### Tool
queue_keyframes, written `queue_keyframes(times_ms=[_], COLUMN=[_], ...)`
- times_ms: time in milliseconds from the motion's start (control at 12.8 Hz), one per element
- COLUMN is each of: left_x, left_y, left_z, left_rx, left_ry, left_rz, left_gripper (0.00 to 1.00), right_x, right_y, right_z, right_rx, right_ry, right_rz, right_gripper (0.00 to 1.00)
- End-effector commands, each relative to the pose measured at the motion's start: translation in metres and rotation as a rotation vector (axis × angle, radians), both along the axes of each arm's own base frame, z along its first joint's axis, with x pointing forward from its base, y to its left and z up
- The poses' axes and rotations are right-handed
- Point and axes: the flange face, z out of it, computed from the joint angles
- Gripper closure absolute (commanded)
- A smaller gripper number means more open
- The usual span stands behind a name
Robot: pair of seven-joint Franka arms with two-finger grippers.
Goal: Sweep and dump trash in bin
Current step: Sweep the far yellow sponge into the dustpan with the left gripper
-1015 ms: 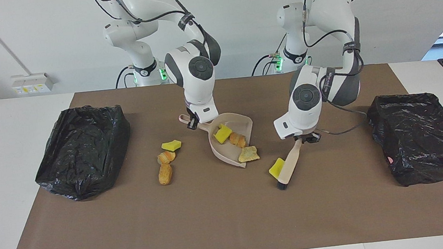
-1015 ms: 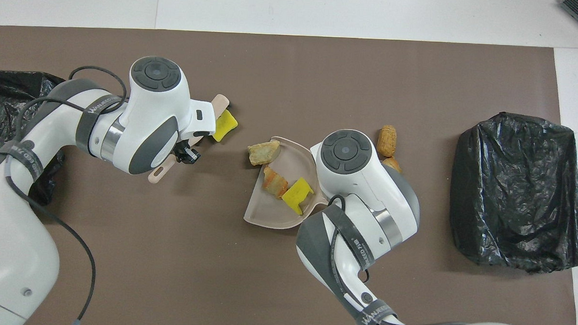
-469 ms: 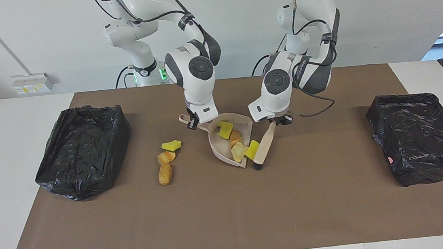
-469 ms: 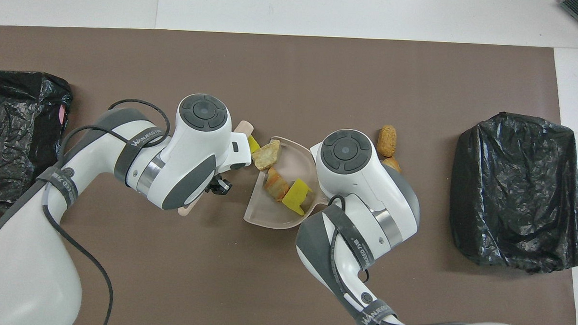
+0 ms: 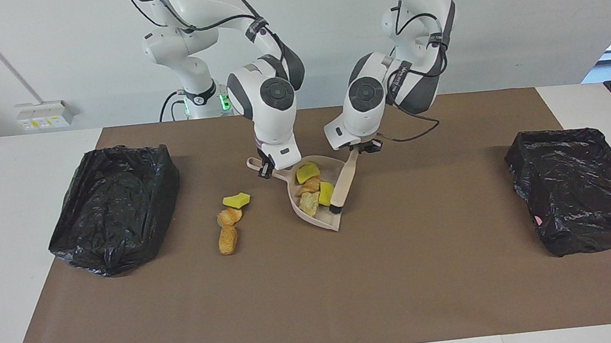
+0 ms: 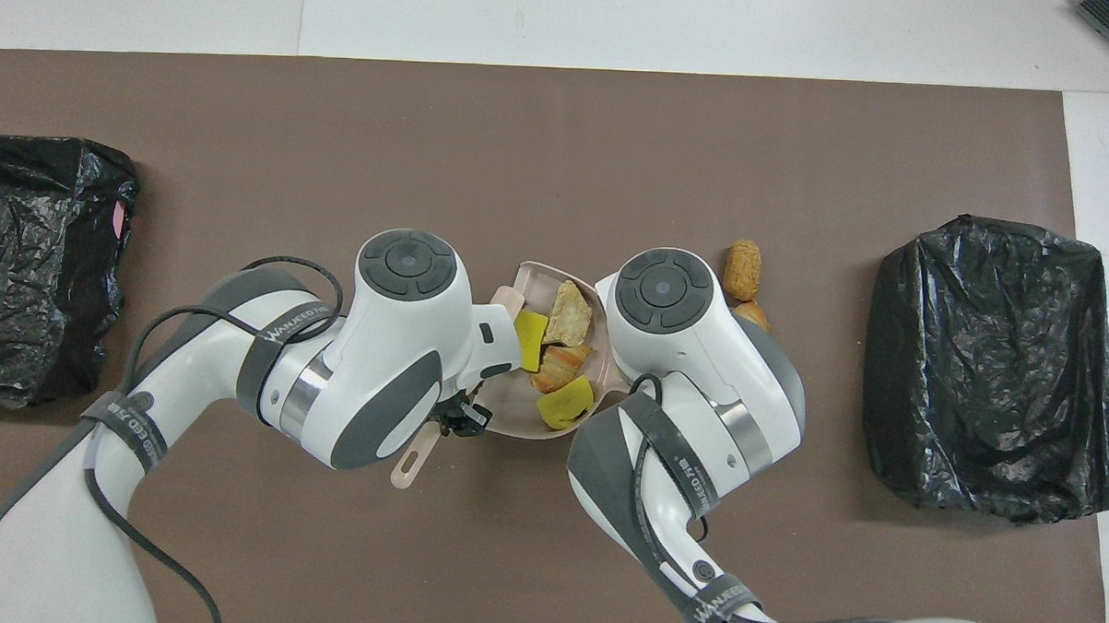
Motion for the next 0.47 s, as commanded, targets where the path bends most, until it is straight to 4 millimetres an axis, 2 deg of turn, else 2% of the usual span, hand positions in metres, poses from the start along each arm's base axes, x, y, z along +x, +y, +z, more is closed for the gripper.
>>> queue_keyframes(times_ms=[0,156,234,391], left_x=[-0.026,-0.034,-0.034,-0.035], left_y=[-0.004,0.008,0.013,0.014], left_z=[0.005,0.01,0.018,0.022], left_rx=[0.049,0.12,0.133,0.143], left_ry=[0.013,0.09,0.081,0.069], left_rz=[0.021,0.009,0.023,0.05], left_gripper=[1.0,1.0,1.0,1.0], right_x=[-0.003,-0.003,-0.003,-0.003], right_y=[0.002,0.002,0.002,0.002], right_z=[0.003,0.003,0.003,0.003], right_rx=[-0.004,-0.004,-0.003,-0.003], right_ry=[-0.008,-0.008,-0.009,-0.009], right_rz=[-0.03,-0.029,-0.029,-0.03], right_gripper=[1.0,1.0,1.0,1.0])
